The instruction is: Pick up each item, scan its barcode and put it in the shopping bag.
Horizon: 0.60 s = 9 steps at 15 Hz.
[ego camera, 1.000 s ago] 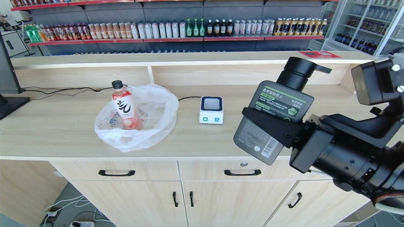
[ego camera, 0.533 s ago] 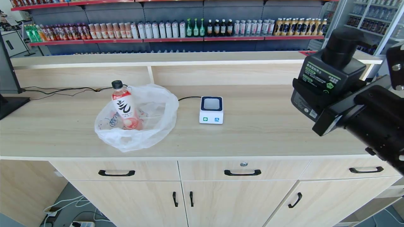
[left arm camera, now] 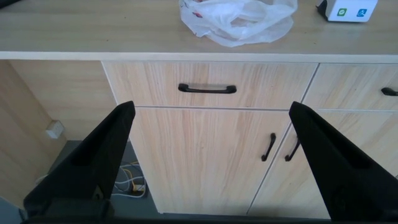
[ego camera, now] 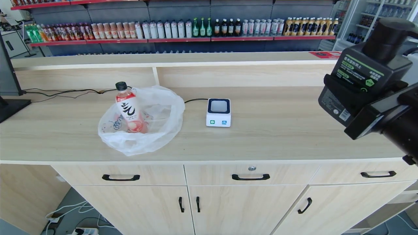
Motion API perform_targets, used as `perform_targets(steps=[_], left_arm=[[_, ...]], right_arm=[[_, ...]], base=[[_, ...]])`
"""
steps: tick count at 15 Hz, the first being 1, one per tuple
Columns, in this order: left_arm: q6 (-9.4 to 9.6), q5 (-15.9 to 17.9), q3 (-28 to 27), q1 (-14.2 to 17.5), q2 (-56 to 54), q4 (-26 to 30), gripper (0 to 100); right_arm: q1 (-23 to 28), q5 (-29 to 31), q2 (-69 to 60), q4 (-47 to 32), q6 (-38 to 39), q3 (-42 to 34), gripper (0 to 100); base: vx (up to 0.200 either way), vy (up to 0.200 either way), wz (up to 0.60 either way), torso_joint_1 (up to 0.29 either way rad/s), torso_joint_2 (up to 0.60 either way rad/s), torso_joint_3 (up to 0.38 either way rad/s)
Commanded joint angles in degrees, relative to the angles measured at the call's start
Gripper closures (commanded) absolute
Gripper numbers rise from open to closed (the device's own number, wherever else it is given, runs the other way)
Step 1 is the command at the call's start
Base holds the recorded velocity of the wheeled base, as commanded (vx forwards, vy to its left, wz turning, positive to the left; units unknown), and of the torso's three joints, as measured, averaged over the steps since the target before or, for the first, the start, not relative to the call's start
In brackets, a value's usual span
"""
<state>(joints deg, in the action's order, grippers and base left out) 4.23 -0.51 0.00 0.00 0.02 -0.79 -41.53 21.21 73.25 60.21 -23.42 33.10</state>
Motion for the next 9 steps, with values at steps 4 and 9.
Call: perform_targets(steps=[4, 9], left_arm=[[-0.01, -0.02, 0.00, 0.00, -0.02, -0.09, 0], [-0.45, -0.02, 0.00, 0.00, -0.02, -0.35, 0]], right_arm=[[1.81, 1.02, -4.43, 0.00, 2.15, -2.51, 100], [4.09, 0.67, -4.70, -0.27, 4.43, -1.19, 100]], base=[[0.000, 0.000, 0.00, 0.000, 0.00, 0.000], [0.000, 0.200, 0.00, 0.006, 0.01, 0.003]])
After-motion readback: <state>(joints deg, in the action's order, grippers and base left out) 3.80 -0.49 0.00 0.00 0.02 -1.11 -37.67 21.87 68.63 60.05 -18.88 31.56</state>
